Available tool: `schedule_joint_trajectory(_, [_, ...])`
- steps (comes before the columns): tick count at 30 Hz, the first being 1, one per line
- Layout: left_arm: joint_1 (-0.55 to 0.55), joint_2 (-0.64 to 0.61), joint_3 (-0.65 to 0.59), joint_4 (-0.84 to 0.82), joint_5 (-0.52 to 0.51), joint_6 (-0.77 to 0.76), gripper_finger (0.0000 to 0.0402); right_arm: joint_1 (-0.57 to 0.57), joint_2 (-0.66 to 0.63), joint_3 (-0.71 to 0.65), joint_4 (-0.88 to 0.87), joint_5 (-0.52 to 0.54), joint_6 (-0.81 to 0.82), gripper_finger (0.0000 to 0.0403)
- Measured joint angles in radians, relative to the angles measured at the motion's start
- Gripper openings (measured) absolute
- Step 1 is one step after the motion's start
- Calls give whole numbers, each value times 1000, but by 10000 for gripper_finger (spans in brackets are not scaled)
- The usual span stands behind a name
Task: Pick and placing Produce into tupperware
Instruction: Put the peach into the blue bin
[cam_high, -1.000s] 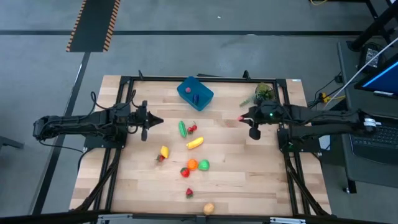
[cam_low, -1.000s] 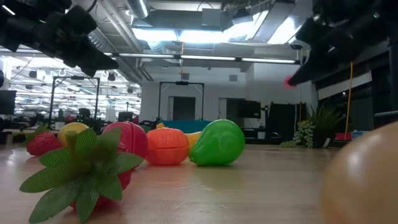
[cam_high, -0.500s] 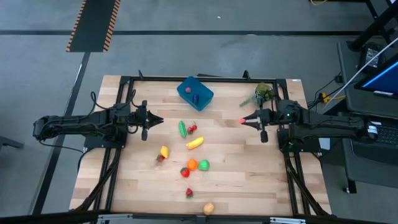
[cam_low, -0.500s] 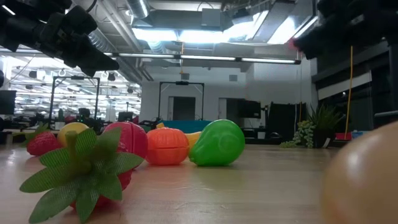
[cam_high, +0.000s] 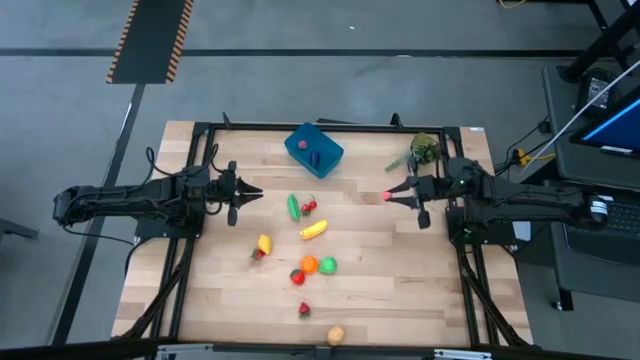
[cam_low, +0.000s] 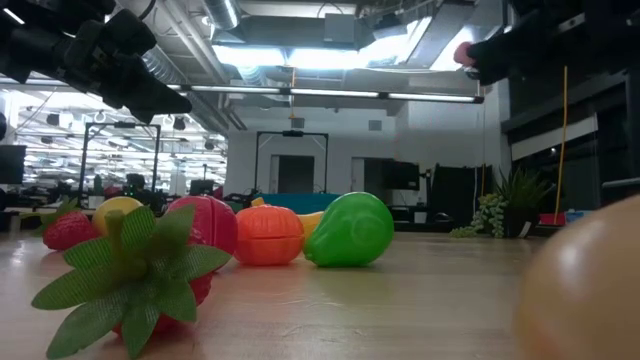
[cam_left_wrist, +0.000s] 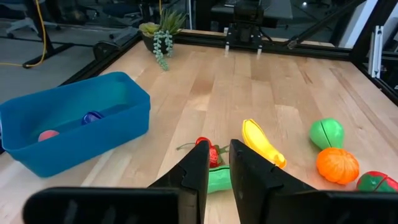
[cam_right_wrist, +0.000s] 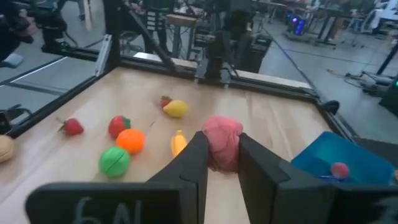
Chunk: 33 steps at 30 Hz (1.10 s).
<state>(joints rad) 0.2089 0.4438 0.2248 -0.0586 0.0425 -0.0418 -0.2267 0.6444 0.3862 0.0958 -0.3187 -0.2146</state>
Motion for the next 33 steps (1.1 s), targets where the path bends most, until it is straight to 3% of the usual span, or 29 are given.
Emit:
schedule_joint_trajectory(9, [0,0,0,0,-1,25,36,-106,151,0,180,-5,0,73])
schedule_joint_trajectory(15, [0,1,0,0,-1,26,24,-177,313,82,184,-109,21,73])
schedule_joint_trajectory(20, [0,1,0,0,-1,26,14,-216,497,222,141,-209,-29,73])
schedule_joint_trajectory(27, [0,1,0,-1,-1,26,3,-267,760,492,-55,-320,-137,73])
schedule_joint_trajectory(33, [0,1,0,-12,-1,26,4,-290,921,721,-241,-356,-211,73])
